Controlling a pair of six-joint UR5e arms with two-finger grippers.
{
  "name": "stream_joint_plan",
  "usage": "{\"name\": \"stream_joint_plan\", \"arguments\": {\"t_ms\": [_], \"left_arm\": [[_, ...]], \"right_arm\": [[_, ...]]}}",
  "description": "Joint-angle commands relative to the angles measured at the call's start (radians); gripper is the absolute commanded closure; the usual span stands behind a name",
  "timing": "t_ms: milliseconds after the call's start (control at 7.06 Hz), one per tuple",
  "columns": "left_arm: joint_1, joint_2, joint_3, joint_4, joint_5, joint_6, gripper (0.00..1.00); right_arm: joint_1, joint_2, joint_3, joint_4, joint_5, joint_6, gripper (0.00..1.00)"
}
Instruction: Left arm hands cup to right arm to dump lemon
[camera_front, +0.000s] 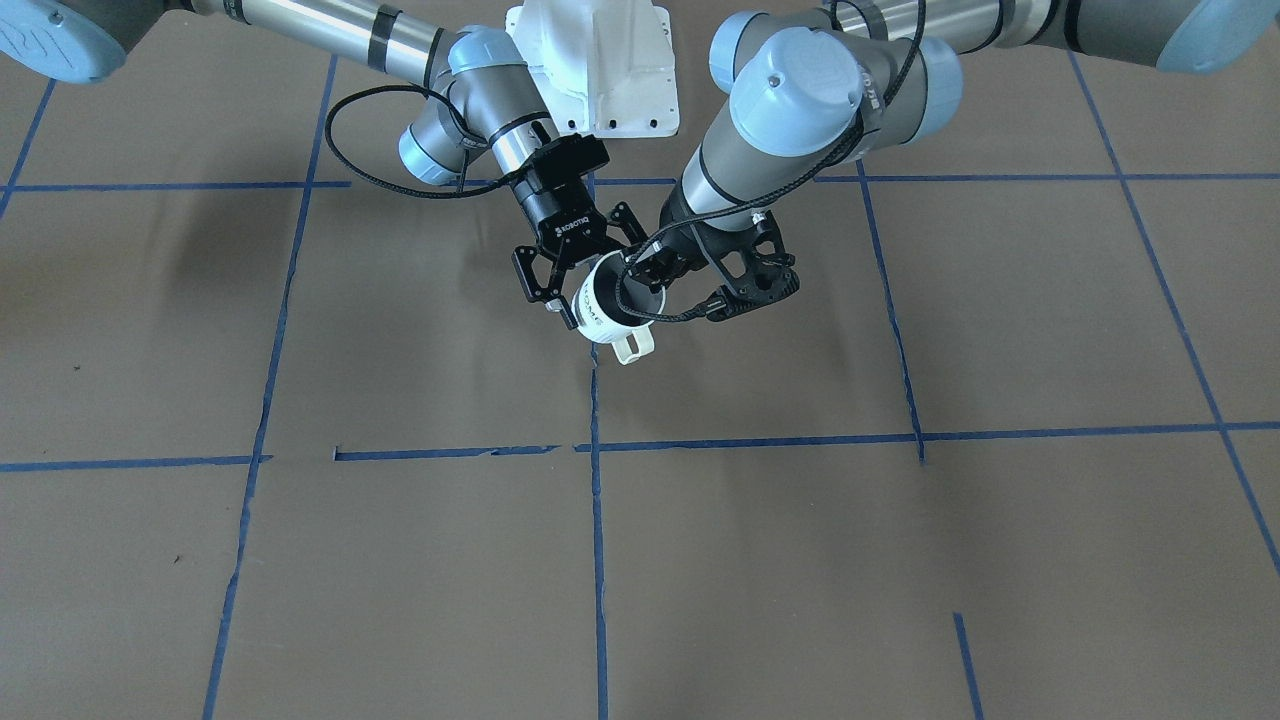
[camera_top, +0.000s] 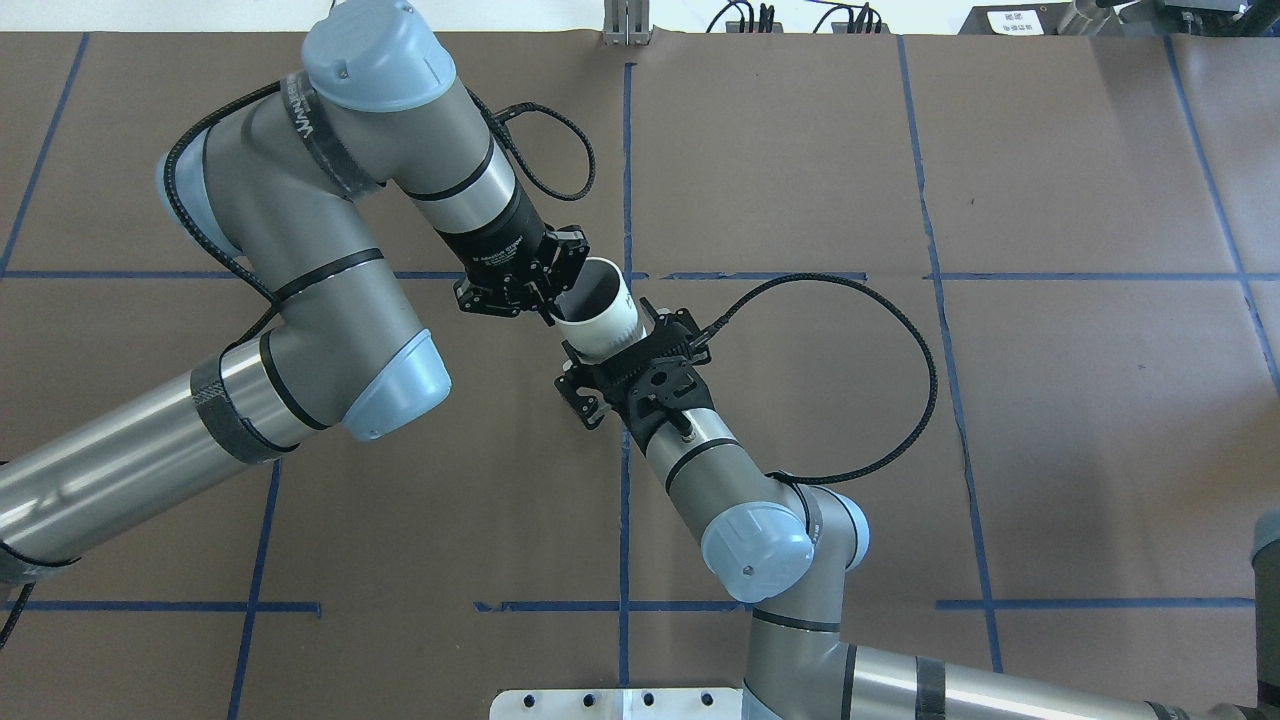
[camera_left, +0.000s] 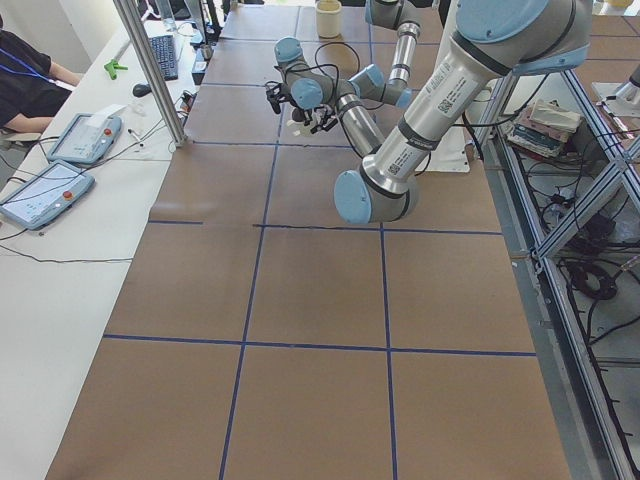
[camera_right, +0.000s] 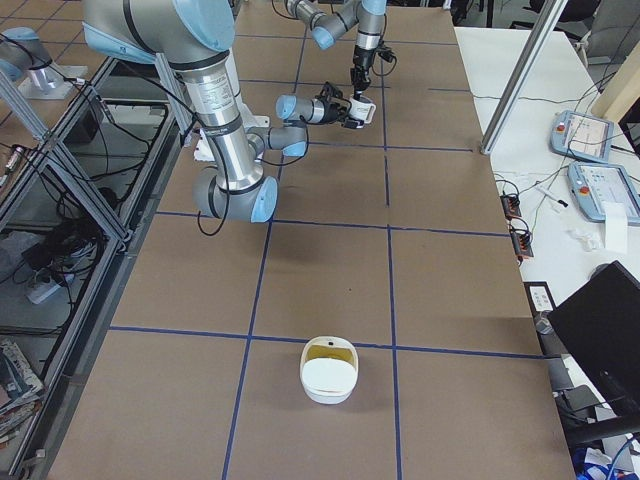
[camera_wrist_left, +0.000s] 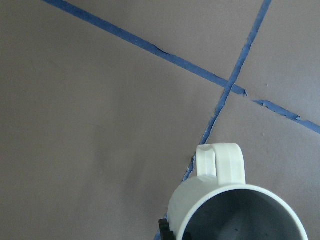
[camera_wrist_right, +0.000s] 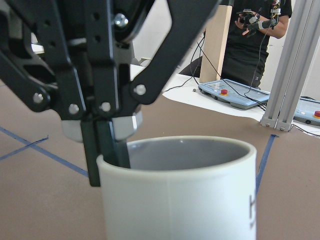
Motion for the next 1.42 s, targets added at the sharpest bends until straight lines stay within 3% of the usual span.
{"name": "stream_joint_plan", "arguments": {"t_ms": [0,567,850,991,1275], "left_arm": [[-0.040,-0.002,0.029,0.007,0.007,-0.009,1.00],[-0.214,0.044,0.026,0.015,0.020,-0.008,1.00],[-0.257,0.134,0.009,0.020,0.019,0.203,1.00],[-0.286,0.176,0.000,0.029,0.019,0.322,1.00],[-0.352,0.242,-0.057,0.104,0.019,0.594,1.00]], "right_arm": [[-0.003,-0.004,0.000,-0.001,0.000,0.000,0.00],[-0.004,0.002,0.003,-0.002,0.001,-0.003,0.01],[0.006,0.007,0.008,0.004,0.011,-0.002,0.01],[0.029,0.009,0.021,-0.083,0.032,0.010,0.01],[0.119,0.001,0.116,-0.363,0.185,0.033,0.00]]}}
